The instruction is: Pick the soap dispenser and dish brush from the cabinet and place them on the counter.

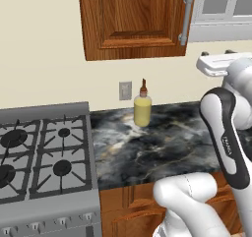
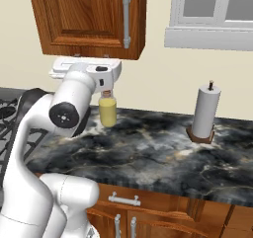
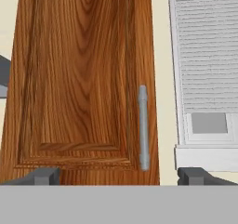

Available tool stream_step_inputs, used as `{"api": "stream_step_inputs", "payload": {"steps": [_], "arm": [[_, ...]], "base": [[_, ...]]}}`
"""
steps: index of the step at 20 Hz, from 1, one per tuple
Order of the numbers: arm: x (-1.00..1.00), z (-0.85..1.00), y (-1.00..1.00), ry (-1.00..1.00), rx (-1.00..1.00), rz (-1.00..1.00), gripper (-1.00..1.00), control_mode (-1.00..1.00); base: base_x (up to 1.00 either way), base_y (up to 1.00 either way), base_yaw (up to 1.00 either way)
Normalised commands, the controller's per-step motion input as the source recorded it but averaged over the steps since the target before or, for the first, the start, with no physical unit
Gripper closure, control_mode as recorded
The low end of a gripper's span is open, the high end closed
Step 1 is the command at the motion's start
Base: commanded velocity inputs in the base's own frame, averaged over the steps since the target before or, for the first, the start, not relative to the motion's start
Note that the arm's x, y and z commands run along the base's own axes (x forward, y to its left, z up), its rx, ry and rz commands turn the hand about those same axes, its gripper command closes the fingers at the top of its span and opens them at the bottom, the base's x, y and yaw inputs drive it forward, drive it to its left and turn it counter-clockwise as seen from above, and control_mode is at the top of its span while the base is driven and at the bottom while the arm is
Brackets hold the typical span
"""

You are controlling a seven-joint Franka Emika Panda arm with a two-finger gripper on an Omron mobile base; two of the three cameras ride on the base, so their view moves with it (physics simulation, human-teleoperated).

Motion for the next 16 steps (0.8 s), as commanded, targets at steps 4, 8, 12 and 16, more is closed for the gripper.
{"api": "stream_step_inputs", "payload": {"steps": [4,8,12,16], "arm": [[0.17,0.02,0.0,0.0,0.0,-0.02,-1.0,-1.0],[0.31,0.09,0.0,0.01,0.02,-0.05,-1.0,-1.0],[0.23,0.15,0.0,0.01,0.05,-0.05,-1.0,-1.0],[0.07,0.11,-0.01,0.0,0.06,-0.02,-1.0,-1.0]], "base": [[0.0,0.0,0.0],[0.0,0.0,0.0],[0.0,0.0,0.0],[0.0,0.0,0.0]]}}
